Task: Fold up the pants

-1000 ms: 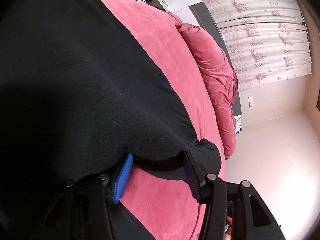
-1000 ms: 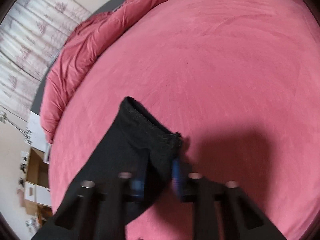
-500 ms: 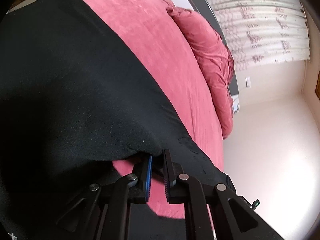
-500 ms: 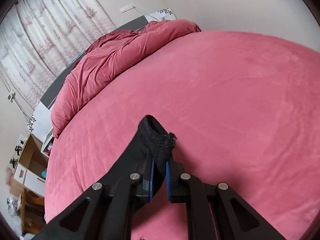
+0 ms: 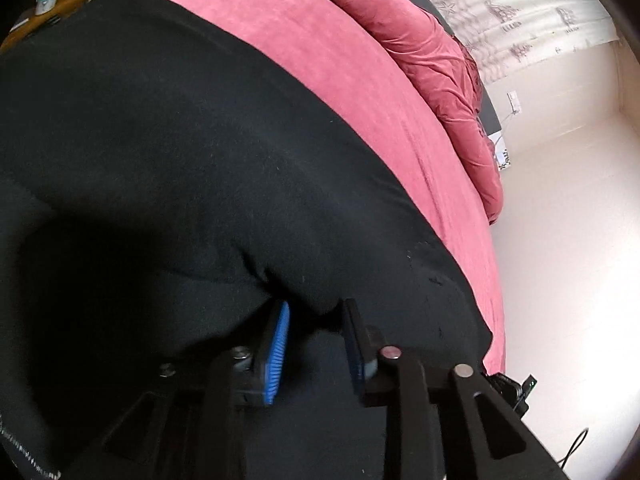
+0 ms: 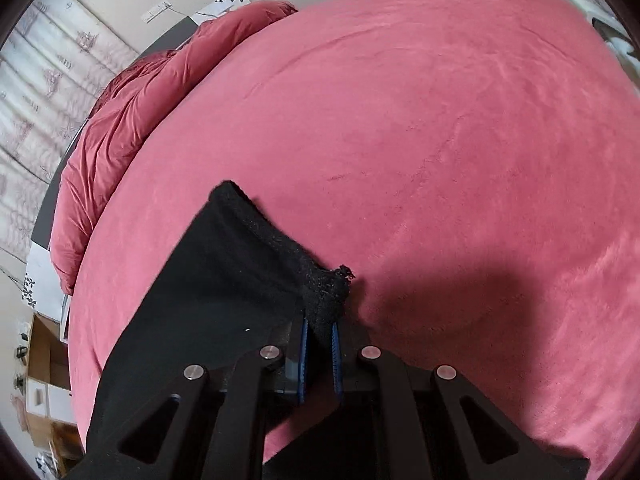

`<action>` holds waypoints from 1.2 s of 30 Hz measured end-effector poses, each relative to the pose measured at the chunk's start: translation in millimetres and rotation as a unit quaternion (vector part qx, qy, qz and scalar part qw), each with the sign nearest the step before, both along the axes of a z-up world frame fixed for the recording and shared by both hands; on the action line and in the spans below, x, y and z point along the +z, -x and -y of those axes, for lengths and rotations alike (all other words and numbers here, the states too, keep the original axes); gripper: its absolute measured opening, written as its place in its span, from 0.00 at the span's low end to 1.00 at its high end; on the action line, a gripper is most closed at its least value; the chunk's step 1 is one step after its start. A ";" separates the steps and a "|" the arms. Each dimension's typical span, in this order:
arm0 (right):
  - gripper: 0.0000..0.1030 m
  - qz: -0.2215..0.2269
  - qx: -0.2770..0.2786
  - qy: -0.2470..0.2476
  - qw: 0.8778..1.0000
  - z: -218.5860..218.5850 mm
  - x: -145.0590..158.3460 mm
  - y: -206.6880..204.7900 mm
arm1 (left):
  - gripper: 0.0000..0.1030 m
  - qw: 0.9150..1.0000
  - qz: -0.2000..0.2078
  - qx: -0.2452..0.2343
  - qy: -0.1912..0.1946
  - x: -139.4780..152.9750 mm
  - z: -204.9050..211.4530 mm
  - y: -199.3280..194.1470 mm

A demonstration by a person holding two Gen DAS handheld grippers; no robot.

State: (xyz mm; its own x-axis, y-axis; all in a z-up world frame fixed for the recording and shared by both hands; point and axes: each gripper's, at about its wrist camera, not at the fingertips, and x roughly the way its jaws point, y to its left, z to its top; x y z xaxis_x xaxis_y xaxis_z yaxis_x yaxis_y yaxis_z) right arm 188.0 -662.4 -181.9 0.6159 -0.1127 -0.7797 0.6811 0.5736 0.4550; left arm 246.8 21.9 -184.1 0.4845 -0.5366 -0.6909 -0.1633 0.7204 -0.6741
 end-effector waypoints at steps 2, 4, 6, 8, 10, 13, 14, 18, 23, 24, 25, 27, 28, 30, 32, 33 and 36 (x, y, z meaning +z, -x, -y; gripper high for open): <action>0.09 0.021 0.000 0.002 1.000 3.0 14.2 3.5 | 0.32 1.000 0.005 -0.006 -0.009 4.2 0.6 5.6; 0.09 0.044 0.000 0.006 0.999 2.5 25.7 4.4 | 0.33 1.000 0.010 -0.024 -0.012 5.5 2.8 9.7; 0.09 0.035 0.012 0.024 0.999 -0.9 30.2 0.0 | 0.35 1.000 0.002 -0.030 -0.008 3.3 3.5 12.3; 0.11 -0.012 0.028 0.033 0.999 -4.3 21.0 -3.9 | 0.38 0.999 -0.002 -0.036 0.003 -1.2 0.4 20.9; 0.19 -0.049 0.019 0.025 0.998 0.2 9.0 -0.5 | 0.38 0.999 -0.004 -0.040 0.000 -3.5 -4.2 30.0; 0.34 -0.034 -0.006 0.016 0.999 11.9 7.1 18.6 | 0.38 0.998 0.002 -0.056 -0.007 -1.1 -7.0 42.9; 0.36 -0.027 -0.010 0.023 0.999 13.2 11.5 25.8 | 0.38 0.998 0.003 -0.060 -0.005 0.3 -8.5 45.1; 0.38 -0.029 0.013 0.082 0.996 10.5 38.0 33.5 | 0.38 0.998 0.022 -0.057 0.002 12.8 -26.0 47.4; 0.47 -0.012 0.073 0.087 0.993 2.0 66.6 14.9 | 0.39 0.997 0.035 -0.035 -0.051 39.0 -52.7 16.0; 0.50 -0.014 0.083 0.087 0.993 -1.7 68.7 7.6 | 0.39 0.997 0.043 -0.029 -0.059 46.5 -62.2 6.5; 0.52 -0.017 0.092 0.089 0.992 -3.3 70.1 0.7 | 0.40 0.997 0.045 -0.021 -0.065 51.1 -72.2 -1.9; 0.52 -0.025 0.111 0.094 0.989 -9.7 72.5 -15.0 | 0.45 0.995 0.041 -0.002 -0.091 58.9 -91.4 -19.1; 0.52 -0.025 0.117 0.094 0.988 -15.0 72.0 -17.1 | 0.46 0.994 0.040 0.003 -0.102 61.7 -100.0 -26.9; 0.52 -0.022 0.125 0.088 0.988 -23.8 71.9 -28.9 | 0.46 0.993 0.036 0.015 -0.107 64.8 -115.7 -39.3; 0.52 -0.024 0.132 0.079 0.988 -31.8 69.7 -45.4 | 0.47 0.994 0.020 0.029 -0.103 64.4 -134.0 -56.1; 0.53 -0.027 0.136 0.075 0.987 -36.0 67.7 -51.0 | 0.47 0.994 0.013 0.037 -0.105 64.8 -134.1 -65.3; 0.53 -0.046 0.141 0.078 0.986 -45.7 59.9 -63.3 | 0.48 0.994 0.001 0.051 -0.093 61.1 -146.4 -82.6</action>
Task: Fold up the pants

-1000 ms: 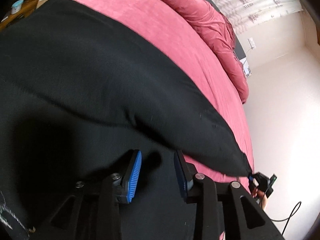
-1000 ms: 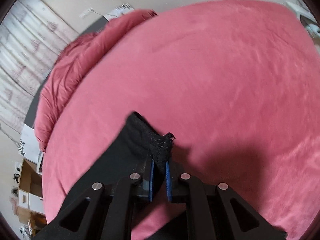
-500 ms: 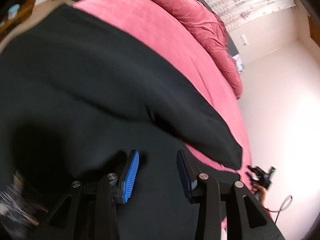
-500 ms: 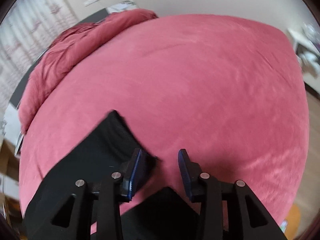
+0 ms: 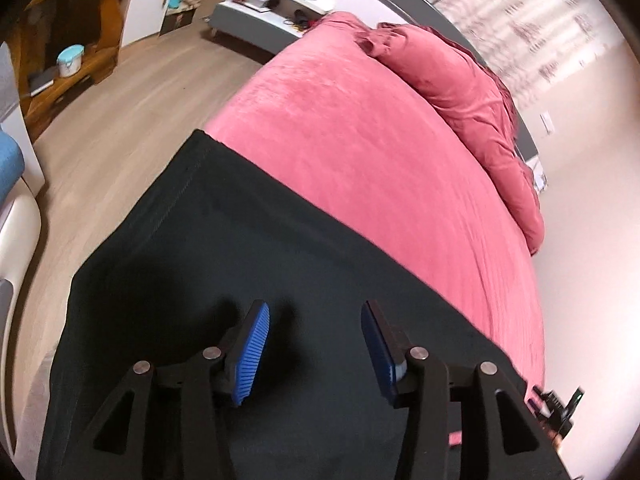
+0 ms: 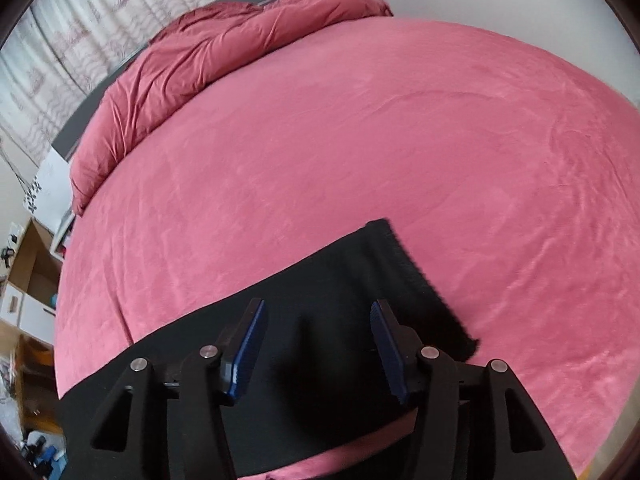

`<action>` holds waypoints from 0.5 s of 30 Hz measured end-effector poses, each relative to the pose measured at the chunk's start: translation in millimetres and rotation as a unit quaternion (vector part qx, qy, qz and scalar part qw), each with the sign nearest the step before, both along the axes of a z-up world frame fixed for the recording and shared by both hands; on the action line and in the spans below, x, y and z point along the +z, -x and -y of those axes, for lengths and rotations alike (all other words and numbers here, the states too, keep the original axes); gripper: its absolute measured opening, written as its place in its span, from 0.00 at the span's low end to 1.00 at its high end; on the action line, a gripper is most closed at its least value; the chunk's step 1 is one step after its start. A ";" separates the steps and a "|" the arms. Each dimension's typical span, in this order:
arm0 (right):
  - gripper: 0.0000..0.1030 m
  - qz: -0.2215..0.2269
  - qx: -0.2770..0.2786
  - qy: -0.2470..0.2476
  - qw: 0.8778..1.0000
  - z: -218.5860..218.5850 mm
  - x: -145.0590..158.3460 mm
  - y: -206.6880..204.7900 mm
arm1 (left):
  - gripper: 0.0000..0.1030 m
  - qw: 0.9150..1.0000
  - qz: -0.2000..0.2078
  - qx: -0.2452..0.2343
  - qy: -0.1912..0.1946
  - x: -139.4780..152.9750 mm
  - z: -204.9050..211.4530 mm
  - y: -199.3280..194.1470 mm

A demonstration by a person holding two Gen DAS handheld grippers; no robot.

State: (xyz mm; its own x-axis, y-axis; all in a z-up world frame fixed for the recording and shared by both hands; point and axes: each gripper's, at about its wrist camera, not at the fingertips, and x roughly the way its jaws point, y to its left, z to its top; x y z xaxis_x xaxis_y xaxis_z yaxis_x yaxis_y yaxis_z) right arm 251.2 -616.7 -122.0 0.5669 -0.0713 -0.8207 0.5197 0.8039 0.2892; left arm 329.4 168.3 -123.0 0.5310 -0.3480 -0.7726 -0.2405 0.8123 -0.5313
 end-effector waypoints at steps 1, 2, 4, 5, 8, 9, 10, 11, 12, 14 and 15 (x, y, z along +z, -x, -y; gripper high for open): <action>0.53 -0.005 0.000 0.001 1.000 -2.4 -1.2 -4.1 | 0.48 1.000 -0.002 0.006 0.002 -1.8 -0.8 -4.6; 0.53 -0.008 0.001 0.001 1.000 -3.2 -2.7 -7.3 | 0.49 1.000 -0.005 0.011 0.005 -4.8 -1.8 -9.0; 0.53 -0.014 -0.005 0.012 1.000 -2.7 -3.8 -11.9 | 0.59 1.000 -0.005 0.008 0.005 -10.5 -4.1 -16.2; 0.53 -0.017 -0.009 0.016 1.000 -1.4 -3.8 -13.3 | 0.60 1.000 -0.003 0.007 -0.004 -11.9 -4.0 -21.1; 0.55 -0.022 -0.023 0.005 0.999 8.4 -5.5 -13.3 | 0.61 1.000 -0.007 0.006 -0.029 -16.1 -11.2 -28.6; 0.55 -0.021 -0.028 0.000 0.999 12.5 -5.5 -12.7 | 0.61 1.000 -0.010 0.007 -0.028 -17.3 -13.1 -32.8; 0.57 -0.023 -0.032 -0.002 0.999 15.9 -5.4 -12.6 | 0.61 1.000 -0.012 0.009 -0.025 -20.1 -17.2 -38.8; 0.58 -0.025 -0.034 0.000 0.999 18.1 -5.1 -13.2 | 0.61 1.000 -0.013 0.011 -0.024 -20.9 -19.1 -42.0; 0.58 -0.030 -0.035 0.005 0.999 20.4 -4.9 -14.2 | 0.61 1.000 -0.013 0.013 -0.025 -20.9 -21.4 -45.1; 0.58 -0.038 -0.034 0.009 0.999 23.1 -5.1 -17.8 | 0.61 0.999 -0.019 0.023 -0.034 -22.8 -28.5 -55.0; 0.58 -0.042 -0.037 0.012 0.998 25.2 -5.4 -19.1 | 0.61 0.999 -0.024 0.027 -0.041 -23.5 -31.5 -57.7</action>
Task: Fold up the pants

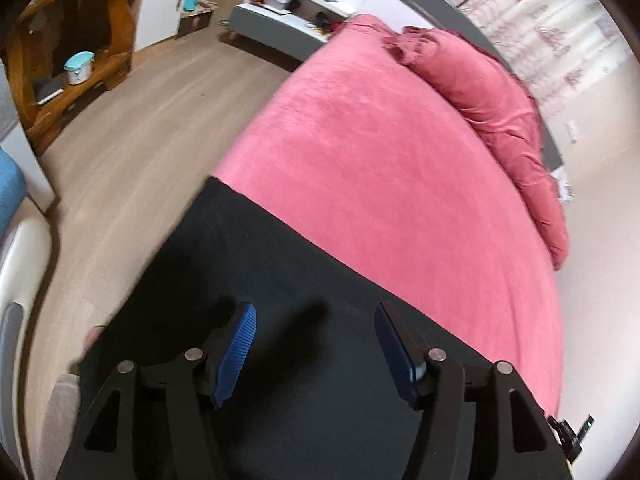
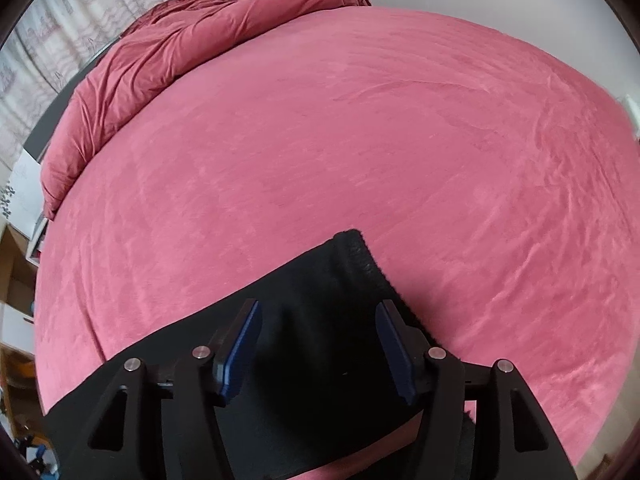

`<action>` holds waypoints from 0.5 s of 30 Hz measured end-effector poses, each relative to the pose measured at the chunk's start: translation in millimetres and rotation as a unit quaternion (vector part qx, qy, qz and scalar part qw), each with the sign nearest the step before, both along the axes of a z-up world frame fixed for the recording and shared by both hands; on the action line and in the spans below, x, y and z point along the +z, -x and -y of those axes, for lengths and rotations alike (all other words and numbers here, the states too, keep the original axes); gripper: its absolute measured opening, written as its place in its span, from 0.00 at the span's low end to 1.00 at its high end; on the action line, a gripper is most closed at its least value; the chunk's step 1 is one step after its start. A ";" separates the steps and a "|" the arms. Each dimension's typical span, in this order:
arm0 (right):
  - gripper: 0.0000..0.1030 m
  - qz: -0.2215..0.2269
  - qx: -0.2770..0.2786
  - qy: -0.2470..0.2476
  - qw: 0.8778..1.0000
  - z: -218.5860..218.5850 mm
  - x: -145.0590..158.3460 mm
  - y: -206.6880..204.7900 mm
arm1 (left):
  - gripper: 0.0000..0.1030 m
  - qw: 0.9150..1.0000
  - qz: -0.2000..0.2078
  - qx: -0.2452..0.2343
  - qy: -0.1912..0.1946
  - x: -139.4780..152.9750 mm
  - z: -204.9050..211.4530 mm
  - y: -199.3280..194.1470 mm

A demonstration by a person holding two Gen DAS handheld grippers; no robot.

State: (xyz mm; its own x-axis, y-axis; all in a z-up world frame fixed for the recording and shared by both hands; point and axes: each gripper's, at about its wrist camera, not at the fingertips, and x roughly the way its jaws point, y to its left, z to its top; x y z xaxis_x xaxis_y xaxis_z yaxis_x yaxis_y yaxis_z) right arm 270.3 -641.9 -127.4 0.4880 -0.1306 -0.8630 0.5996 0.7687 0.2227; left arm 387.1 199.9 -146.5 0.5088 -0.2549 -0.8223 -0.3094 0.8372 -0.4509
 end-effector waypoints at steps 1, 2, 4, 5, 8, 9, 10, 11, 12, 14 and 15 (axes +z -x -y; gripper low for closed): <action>0.58 -0.004 -0.004 0.003 1.000 1.7 -0.5 -0.2 | 0.61 1.000 -0.005 0.006 -0.010 -1.2 -5.2 -4.3; 0.58 -0.011 -0.011 0.006 1.000 4.7 -0.7 -1.4 | 0.61 1.000 -0.007 0.011 -0.017 -1.5 -8.3 -6.2; 0.58 -0.015 -0.023 0.002 1.000 11.8 -0.6 -4.3 | 0.61 0.999 -0.010 0.023 -0.024 -3.0 -15.9 -12.0; 0.58 -0.015 -0.028 -0.004 0.999 15.8 -0.6 -6.1 | 0.61 0.999 -0.013 0.027 -0.022 -3.9 -19.8 -14.3; 0.59 -0.019 -0.037 -0.010 0.999 21.8 -0.9 -14.1 | 0.61 0.999 -0.026 0.032 -0.012 -9.3 -27.5 -21.4; 0.59 -0.023 -0.035 -0.008 0.999 22.0 -0.8 -17.9 | 0.61 0.999 -0.031 0.036 -0.007 -12.1 -30.0 -23.8; 0.59 -0.028 -0.032 -0.002 0.999 21.6 -0.9 -22.7 | 0.61 0.999 -0.036 0.039 -0.003 -14.1 -32.5 -25.5; 0.59 -0.031 -0.031 0.003 0.999 21.1 -0.7 -25.6 | 0.61 0.998 -0.039 0.043 -0.001 -14.9 -34.0 -25.4; 0.59 -0.033 -0.032 0.009 0.999 21.1 -0.6 -28.9 | 0.61 0.998 -0.041 0.049 -0.002 -16.9 -36.5 -26.9; 0.59 -0.036 -0.037 0.016 0.999 23.2 -0.7 -34.4 | 0.61 0.998 -0.042 0.055 -0.003 -18.5 -40.3 -28.8; 0.59 -0.038 -0.040 0.017 0.998 24.9 -1.8 -36.9 | 0.61 0.997 -0.043 0.056 -0.002 -18.7 -41.4 -29.3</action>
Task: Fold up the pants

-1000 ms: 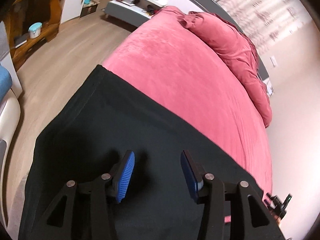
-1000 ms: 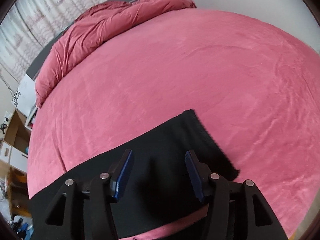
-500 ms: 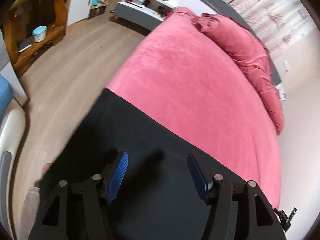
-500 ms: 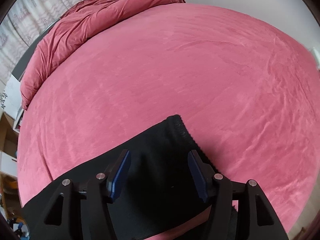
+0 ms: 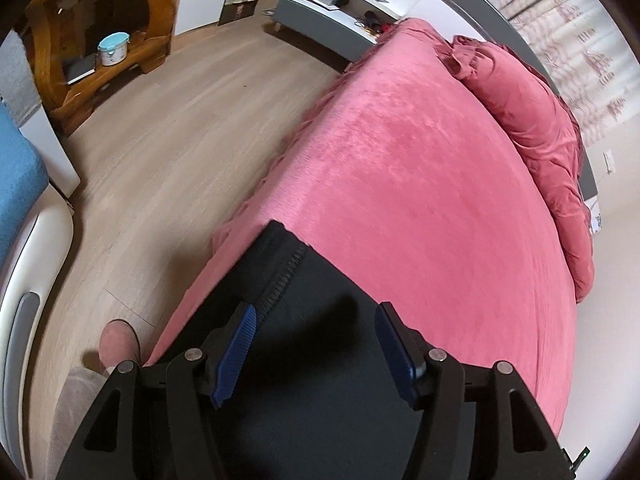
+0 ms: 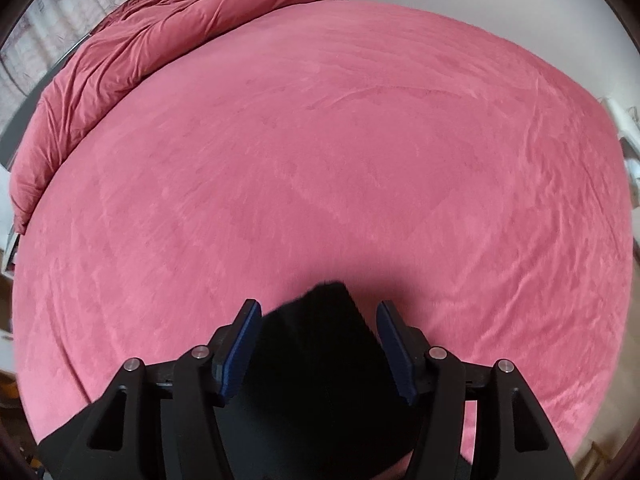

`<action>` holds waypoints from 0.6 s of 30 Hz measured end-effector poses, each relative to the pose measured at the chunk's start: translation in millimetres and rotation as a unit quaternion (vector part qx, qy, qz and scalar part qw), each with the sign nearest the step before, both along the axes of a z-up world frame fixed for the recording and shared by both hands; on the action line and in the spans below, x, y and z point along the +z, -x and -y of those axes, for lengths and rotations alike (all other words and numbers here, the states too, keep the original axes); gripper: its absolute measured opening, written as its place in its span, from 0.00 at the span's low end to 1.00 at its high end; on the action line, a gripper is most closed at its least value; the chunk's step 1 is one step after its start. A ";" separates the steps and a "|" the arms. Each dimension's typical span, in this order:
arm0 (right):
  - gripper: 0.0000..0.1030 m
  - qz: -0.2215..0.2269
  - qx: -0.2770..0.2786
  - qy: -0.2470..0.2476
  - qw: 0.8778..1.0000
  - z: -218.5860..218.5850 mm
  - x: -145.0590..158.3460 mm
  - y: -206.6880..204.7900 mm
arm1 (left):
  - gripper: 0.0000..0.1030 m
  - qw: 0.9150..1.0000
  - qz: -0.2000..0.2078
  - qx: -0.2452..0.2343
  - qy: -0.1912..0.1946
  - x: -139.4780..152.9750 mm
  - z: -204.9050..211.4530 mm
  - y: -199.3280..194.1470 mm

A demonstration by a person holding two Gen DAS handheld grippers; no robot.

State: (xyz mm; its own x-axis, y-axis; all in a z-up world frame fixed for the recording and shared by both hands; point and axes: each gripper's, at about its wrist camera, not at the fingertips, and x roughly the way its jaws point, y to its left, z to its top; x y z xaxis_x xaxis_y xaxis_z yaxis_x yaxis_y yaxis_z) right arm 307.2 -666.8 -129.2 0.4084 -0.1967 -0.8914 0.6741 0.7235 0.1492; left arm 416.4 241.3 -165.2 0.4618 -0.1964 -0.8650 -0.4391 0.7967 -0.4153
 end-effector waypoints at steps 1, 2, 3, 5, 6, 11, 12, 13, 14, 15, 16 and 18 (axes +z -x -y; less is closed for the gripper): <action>0.59 -0.002 -0.002 -0.002 1.000 1.4 -1.4 -1.7 | 0.62 1.000 -0.002 -0.002 0.004 -1.8 -0.7 -2.2; 0.59 -0.005 -0.004 -0.008 1.000 3.4 -4.1 -4.3 | 0.62 1.000 -0.004 -0.008 0.007 -3.4 -0.1 -3.7; 0.59 -0.012 -0.005 -0.012 1.000 5.4 -7.8 -7.3 | 0.62 1.000 -0.008 -0.017 0.012 -6.0 0.9 -6.5; 0.59 -0.025 -0.003 -0.016 1.000 7.8 -14.6 -12.2 | 0.63 0.999 -0.020 -0.041 0.012 -10.7 4.6 -11.4; 0.59 -0.029 -0.003 -0.015 0.999 8.4 -17.7 -13.8 | 0.63 0.998 -0.023 -0.051 0.002 -11.9 6.8 -13.4; 0.50 -0.035 -0.004 -0.032 0.999 9.8 -36.3 -16.1 | 0.66 0.997 -0.017 -0.066 -0.025 -16.8 9.8 -21.9; 0.50 -0.037 -0.001 -0.025 0.999 9.0 -38.5 -16.7 | 0.66 0.997 -0.016 -0.065 -0.027 -17.5 9.7 -22.8; 0.47 -0.037 0.003 -0.017 0.999 7.3 -38.6 -17.1 | 0.66 0.997 -0.015 -0.063 -0.028 -18.0 9.0 -23.9; 0.41 -0.038 0.011 -0.008 0.999 5.0 -38.4 -18.2 | 0.66 0.998 -0.012 -0.058 -0.029 -18.2 7.4 -25.1; 0.39 -0.042 0.020 0.000 0.999 2.2 -38.2 -19.4 | 0.66 0.998 -0.010 -0.055 -0.028 -18.4 6.1 -25.3; 0.36 -0.045 0.029 0.006 0.999 -0.4 -37.9 -20.6 | 0.66 0.998 -0.008 -0.051 -0.026 -18.9 4.5 -26.0; 0.33 -0.049 0.035 0.010 0.998 -3.3 -37.4 -21.6 | 0.66 0.999 -0.006 -0.043 -0.028 -19.5 2.1 -27.4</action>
